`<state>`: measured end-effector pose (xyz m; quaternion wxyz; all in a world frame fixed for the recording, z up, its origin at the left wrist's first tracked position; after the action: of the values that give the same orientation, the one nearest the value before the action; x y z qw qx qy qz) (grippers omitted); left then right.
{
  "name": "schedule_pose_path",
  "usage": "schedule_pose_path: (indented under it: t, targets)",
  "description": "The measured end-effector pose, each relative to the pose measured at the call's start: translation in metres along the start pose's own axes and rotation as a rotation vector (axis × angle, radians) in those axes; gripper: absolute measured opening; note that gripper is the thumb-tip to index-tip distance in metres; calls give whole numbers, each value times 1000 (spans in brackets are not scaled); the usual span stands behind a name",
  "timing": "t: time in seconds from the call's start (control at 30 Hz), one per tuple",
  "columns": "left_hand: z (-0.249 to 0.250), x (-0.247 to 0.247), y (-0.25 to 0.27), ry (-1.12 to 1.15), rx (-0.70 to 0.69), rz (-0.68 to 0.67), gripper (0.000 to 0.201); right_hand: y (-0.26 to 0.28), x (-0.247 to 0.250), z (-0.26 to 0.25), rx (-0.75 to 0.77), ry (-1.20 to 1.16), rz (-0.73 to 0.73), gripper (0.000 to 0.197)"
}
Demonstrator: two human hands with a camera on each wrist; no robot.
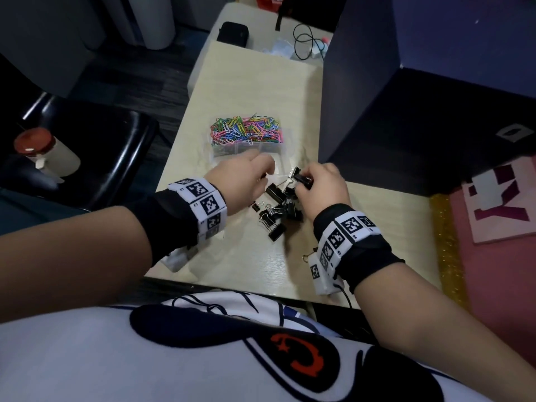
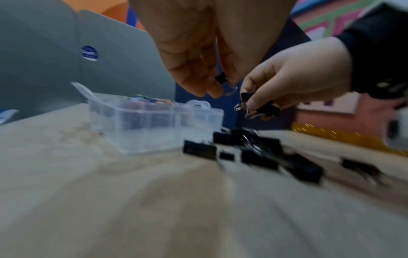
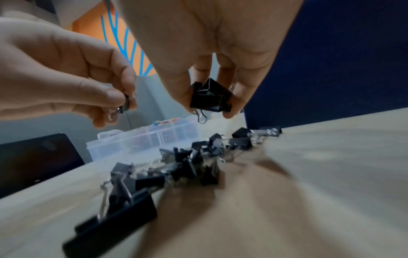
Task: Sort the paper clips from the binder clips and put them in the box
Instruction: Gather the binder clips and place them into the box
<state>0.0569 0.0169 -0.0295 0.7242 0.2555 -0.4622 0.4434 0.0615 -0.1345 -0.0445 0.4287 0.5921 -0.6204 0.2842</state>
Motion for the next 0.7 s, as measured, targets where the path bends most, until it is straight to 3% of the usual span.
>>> schedule_pose_path:
  t: [0.17,0.27,0.33,0.43,0.5,0.57,0.7]
  targets:
    - [-40,25,-1,-12,163,88,27,-7,7,-54,241,-83,4,25]
    - [-43,24,4,-48,160,78,28,-14,3,-65,261,-34,-63,41]
    - [-34,17,8,-74,106,49,26,-17,5,-57,191,-27,-58,43]
    - [-19,-4,12,-143,30,-74,25,-17,5,-26,-29,117,-73,41]
    - [-10,-25,14,-229,-8,-221,29,-12,-2,-1,-181,262,-186,47]
    - [-4,-41,16,-364,-42,-353,31,-4,-8,13,-231,376,-299,50]
    - [-9,-49,18,-556,-19,-447,46,13,-4,34,-335,532,-438,61]
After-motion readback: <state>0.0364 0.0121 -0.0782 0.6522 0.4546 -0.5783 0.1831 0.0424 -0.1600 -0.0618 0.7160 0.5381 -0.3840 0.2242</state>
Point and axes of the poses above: each hand's wrist, its own y-axis away from the middle knuckle, its own x-axis out of the back of the hand, z = x × y, the point moved 8 cm from there along -y, towards the middle knuckle, and after that the axes turned 6 degrees about -x, right-handed, at the moved point
